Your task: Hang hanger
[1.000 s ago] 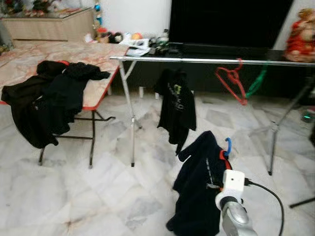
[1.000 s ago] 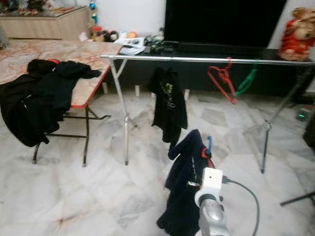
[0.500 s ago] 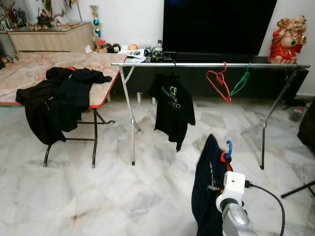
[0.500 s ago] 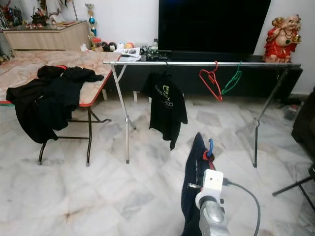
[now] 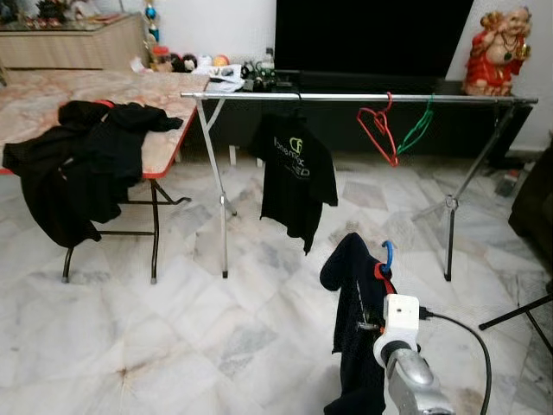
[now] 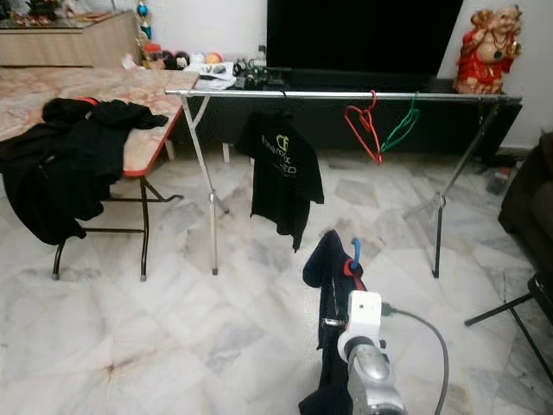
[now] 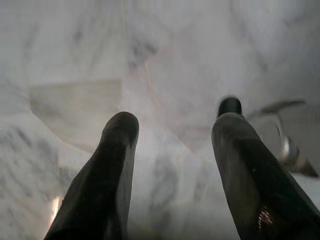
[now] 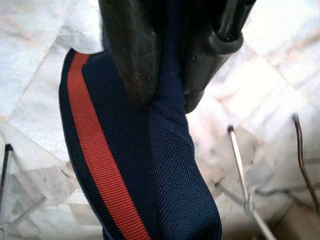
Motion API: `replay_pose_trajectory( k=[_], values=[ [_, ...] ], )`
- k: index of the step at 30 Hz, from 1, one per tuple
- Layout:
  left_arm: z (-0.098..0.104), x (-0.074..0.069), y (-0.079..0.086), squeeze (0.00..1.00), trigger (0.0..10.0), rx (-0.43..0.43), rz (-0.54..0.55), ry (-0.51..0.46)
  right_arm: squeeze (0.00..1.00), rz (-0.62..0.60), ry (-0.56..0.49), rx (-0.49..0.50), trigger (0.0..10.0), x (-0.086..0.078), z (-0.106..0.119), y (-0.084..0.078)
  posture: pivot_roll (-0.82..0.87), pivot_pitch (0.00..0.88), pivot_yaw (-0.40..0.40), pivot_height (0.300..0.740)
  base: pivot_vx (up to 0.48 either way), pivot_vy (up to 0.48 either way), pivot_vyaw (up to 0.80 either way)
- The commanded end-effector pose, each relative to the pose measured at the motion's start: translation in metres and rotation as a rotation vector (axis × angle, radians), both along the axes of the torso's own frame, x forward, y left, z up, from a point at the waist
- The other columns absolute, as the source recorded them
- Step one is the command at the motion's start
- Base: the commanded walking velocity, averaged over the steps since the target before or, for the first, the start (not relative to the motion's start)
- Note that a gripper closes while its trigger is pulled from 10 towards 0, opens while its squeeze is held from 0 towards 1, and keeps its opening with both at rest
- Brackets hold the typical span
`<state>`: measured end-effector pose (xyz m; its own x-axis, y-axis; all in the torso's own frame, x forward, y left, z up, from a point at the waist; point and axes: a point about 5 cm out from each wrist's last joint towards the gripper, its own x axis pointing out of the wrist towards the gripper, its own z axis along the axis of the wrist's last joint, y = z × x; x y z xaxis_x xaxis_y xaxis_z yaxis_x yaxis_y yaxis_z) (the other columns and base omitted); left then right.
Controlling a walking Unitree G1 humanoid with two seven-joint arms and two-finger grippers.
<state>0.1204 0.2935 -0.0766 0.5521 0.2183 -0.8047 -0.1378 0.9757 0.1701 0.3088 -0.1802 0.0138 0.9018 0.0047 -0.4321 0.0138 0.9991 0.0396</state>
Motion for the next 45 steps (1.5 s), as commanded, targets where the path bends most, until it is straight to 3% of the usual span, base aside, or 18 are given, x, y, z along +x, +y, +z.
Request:
replay_pose_trajectory(
  k=[1, 2, 4, 6, 9, 15, 20, 21, 25, 27, 33, 36, 45],
  values=[
    [0.001, -0.003, 0.002, 0.0, 10.0, 0.051, -0.024, 0.0, 0.0, 0.034, -0.018, -0.029, 10.0, 0.008, 0.009, -0.002, 0.21, 0.0, -0.031, 0.74, 0.0, 0.0, 0.0],
    [0.001, -0.003, 0.002, 0.0, 10.0, 0.051, -0.024, 0.0, 0.0, 0.034, -0.018, -0.029, 10.0, 0.008, 0.009, -0.002, 0.21, 0.0, -0.031, 0.74, 0.0, 0.0, 0.0],
    [0.033, 0.083, -0.023, 0.0, 10.0, 0.127, -0.179, -0.263, 0.0, 0.151, -0.003, -0.102, 10.0, 0.012, 0.014, -0.005, 0.2, 0.0, -0.037, 0.74, 0.0, 0.0, 0.0],
    [0.066, 0.132, -0.038, 0.0, 10.0, 0.181, -0.281, -0.421, 0.0, 0.239, 0.003, -0.15, 10.0, 0.014, 0.017, -0.006, 0.21, 0.0, -0.045, 0.74, 0.0, 0.0, 0.0],
    [0.079, 0.146, -0.041, 0.0, 10.0, 0.205, -0.357, -0.481, 0.0, 0.309, 0.006, -0.2, 10.0, 0.018, 0.023, -0.01, 0.21, 0.0, -0.056, 0.74, 0.0, 0.0, 0.0],
    [0.09, 0.155, -0.048, 0.0, 10.0, 0.156, -0.43, -0.543, 0.0, 0.394, 0.022, -0.223, 10.0, 0.021, 0.029, -0.014, 0.2, 0.0, -0.063, 0.74, 0.0, 0.0, 0.0],
    [0.095, 0.155, -0.056, 0.0, 10.0, 0.109, -0.707, -0.478, 0.0, 0.76, 0.063, -0.311, 10.0, 0.019, 0.037, -0.009, 0.21, 0.0, -0.075, 0.74, 0.0, 0.0, 0.0],
    [0.095, 0.155, -0.056, 0.0, 10.0, 0.109, -0.707, -0.478, 0.0, 0.76, 0.063, -0.311, 10.0, 0.019, 0.037, -0.009, 0.21, 0.0, -0.075, 0.74, 0.0, 0.0, 0.0],
    [0.098, 0.151, -0.052, 0.0, 10.0, 0.085, -0.841, -0.418, 0.0, 0.989, 0.125, -0.374, 10.0, 0.016, 0.044, -0.014, 0.21, 0.0, -0.086, 0.74, 0.0, 0.0, 0.0],
    [0.098, 0.148, -0.054, 0.0, 10.0, 0.029, -0.901, -0.388, 0.0, 1.116, 0.154, -0.388, 10.0, 0.012, 0.047, -0.013, 0.22, 0.0, -0.101, 0.74, 0.0, 0.0, 0.0],
    [0.099, 0.15, -0.059, 0.0, 10.0, -0.006, -0.93, -0.375, 0.0, 1.231, 0.146, -0.337, 10.0, 0.013, 0.058, -0.009, 0.23, 0.0, -0.125, 0.74, 0.0, 0.0, 0.0],
    [0.095, 0.148, -0.063, 0.0, 10.0, -0.019, -1.019, -0.288, 0.0, 1.356, 0.132, -0.34, 10.0, 0.015, 0.072, -0.005, 0.23, 0.0, -0.135, 0.74, 0.0, 0.0, 0.0],
    [0.092, 0.153, -0.064, 0.0, 10.0, -0.057, -0.957, -0.265, 0.0, 1.479, 0.088, -0.336, 10.0, 0.018, 0.092, 0.002, 0.22, 0.0, -0.161, 0.74, 0.0, 0.0, 0.0]
  ],
)
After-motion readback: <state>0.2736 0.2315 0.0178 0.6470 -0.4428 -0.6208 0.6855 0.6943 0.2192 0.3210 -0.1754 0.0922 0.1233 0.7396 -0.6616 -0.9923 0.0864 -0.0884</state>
